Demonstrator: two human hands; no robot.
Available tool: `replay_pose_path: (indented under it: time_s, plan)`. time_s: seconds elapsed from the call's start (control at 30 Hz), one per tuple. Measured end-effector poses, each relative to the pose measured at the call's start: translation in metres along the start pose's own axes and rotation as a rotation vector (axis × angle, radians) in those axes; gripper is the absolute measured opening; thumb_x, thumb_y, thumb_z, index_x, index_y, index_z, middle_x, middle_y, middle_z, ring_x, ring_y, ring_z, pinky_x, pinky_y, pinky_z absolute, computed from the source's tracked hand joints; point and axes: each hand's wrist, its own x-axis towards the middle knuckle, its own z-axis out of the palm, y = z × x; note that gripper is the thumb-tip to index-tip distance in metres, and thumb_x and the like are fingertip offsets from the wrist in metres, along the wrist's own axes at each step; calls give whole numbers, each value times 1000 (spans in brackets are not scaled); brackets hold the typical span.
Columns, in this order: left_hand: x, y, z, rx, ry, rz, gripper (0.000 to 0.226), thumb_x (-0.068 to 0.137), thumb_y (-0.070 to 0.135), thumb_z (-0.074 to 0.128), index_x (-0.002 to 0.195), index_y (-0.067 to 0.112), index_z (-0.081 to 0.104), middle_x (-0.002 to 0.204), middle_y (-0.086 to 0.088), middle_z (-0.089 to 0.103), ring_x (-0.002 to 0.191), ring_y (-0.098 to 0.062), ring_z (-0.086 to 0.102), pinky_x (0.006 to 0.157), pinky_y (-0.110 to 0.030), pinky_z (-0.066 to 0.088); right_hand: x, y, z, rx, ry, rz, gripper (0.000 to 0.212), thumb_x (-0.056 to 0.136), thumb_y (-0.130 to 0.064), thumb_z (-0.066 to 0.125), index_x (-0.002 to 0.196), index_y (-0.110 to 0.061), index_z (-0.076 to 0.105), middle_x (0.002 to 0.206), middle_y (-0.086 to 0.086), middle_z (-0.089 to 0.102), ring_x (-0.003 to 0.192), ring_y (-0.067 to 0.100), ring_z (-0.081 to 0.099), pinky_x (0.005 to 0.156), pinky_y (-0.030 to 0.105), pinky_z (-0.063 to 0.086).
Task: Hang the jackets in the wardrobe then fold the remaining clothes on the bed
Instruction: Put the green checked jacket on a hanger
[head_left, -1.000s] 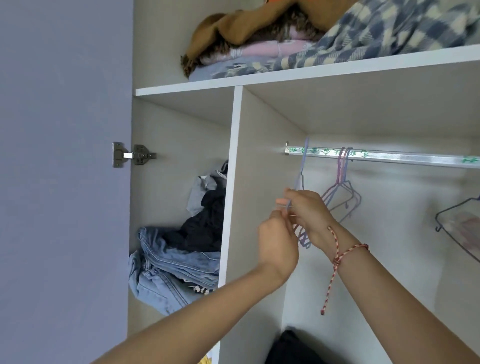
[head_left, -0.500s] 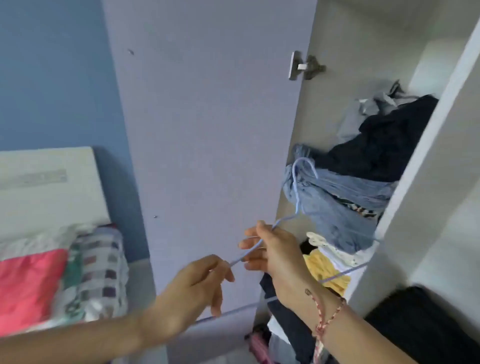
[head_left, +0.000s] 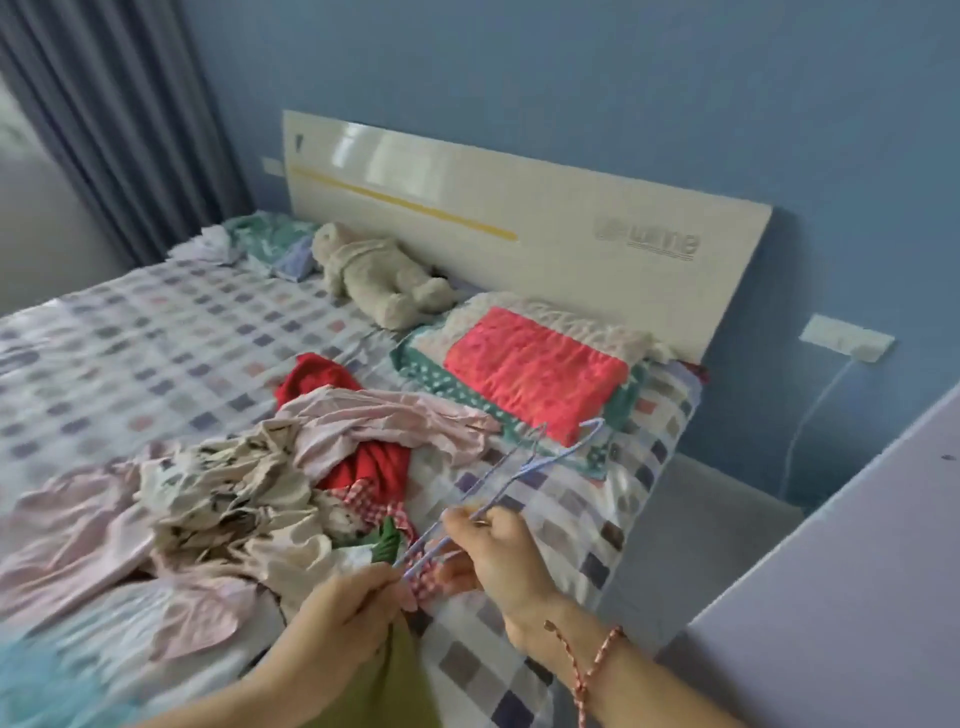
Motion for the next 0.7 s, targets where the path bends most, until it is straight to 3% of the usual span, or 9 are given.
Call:
replay_pose_path:
  time_s: [0.03,0.13,0.2,0.27,0.33,0.43,0.5,0.6,0.7]
  plan:
    - [-8,-8,-1,-37,72,-70,28,93,8,53,69,19,64,51,4,51,46,-7,44,47,-22,33,14,5,12,-51,-41,9,6,94,-12,54,91,-11,48,69,5,65,46,10,55,47,22,48]
    - [-28,-27,13,-158,266,-249,27,92,8,55,70,18,68,45,2,54,41,-7,49,45,-25,39,53,19,43,-307,-182,58,21,90,-5,54,102,-8,38,81,11,65,52,12,55,46,22,46]
    - [-38,-25,29,-180,255,-287,16,87,35,60,76,29,69,60,6,66,56,-4,62,58,-20,49,65,25,55,-404,-310,97,21,91,0,48,109,-6,41,78,12,59,51,10,53,41,19,42]
    - [-42,-27,40,-163,230,-286,18,83,55,54,82,42,67,79,19,68,77,2,65,76,-18,51,82,32,61,-475,-383,94,16,91,6,39,95,-6,49,71,11,52,43,7,48,39,19,39]
    - [-39,-30,46,-118,184,-306,10,89,45,53,89,43,63,88,27,65,87,5,63,85,-19,50,101,40,57,-550,-354,32,25,91,5,35,85,-11,54,63,4,49,47,11,47,46,26,42]
    - [-38,-41,39,-99,205,-418,4,92,38,54,93,41,56,91,26,64,92,8,59,83,-9,46,135,50,53,-764,-348,-125,25,95,-5,41,95,-16,63,79,1,58,77,21,55,70,34,46]
    - [-43,-53,27,-104,258,-521,7,92,34,54,92,40,57,98,17,66,94,5,60,84,-9,45,154,51,55,-817,-335,-158,24,96,-9,43,106,-13,64,86,3,60,85,24,57,72,30,43]
    - [-57,-73,6,-98,319,-639,10,93,31,53,91,39,58,104,17,63,97,5,58,88,-10,44,176,48,66,-870,-343,-219,19,93,-14,51,89,-8,69,80,5,65,84,26,60,74,34,45]
    - [-67,-90,-14,-63,343,-687,9,93,31,51,96,38,56,106,18,61,99,5,56,84,-7,42,186,43,81,-918,-418,-303,16,92,-24,55,85,-18,68,86,1,69,87,22,62,76,33,47]
